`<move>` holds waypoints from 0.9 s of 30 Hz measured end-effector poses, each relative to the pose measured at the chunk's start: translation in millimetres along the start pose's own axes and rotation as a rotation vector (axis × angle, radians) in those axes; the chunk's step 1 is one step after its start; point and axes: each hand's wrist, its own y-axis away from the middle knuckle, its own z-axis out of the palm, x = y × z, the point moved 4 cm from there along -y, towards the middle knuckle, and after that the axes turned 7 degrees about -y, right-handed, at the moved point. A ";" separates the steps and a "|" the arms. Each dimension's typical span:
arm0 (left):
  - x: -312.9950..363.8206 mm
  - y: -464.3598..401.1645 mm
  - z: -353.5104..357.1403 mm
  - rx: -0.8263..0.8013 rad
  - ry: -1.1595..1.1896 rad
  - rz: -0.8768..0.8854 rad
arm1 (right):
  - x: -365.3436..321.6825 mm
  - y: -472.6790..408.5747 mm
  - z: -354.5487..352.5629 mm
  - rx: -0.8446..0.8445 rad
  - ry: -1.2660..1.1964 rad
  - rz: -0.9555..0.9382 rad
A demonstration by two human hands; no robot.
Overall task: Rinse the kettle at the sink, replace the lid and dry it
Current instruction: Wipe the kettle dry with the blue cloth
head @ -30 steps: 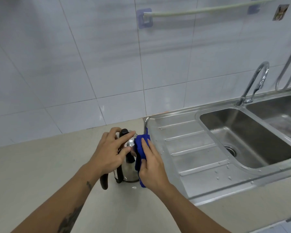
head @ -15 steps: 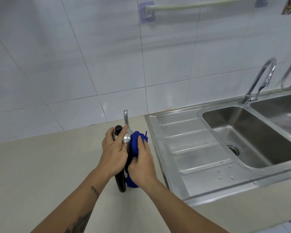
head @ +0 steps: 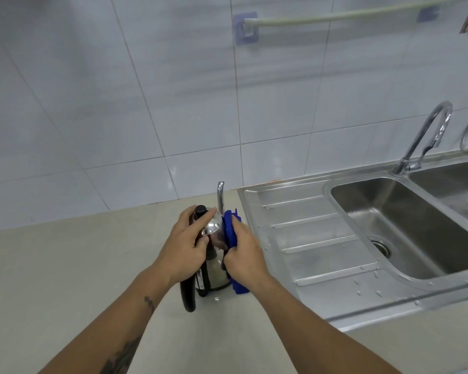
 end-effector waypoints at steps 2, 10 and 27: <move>0.2 -3.4 -3.9 -0.054 -0.008 0.028 | 0.0 -3.6 -6.8 -0.036 0.022 0.010; 30.8 -1.9 9.5 0.158 -0.207 -0.004 | 18.5 15.2 -48.9 -0.020 0.194 0.114; 27.0 3.0 25.9 0.265 -0.364 0.126 | 132.1 49.5 -78.2 -0.210 0.919 0.227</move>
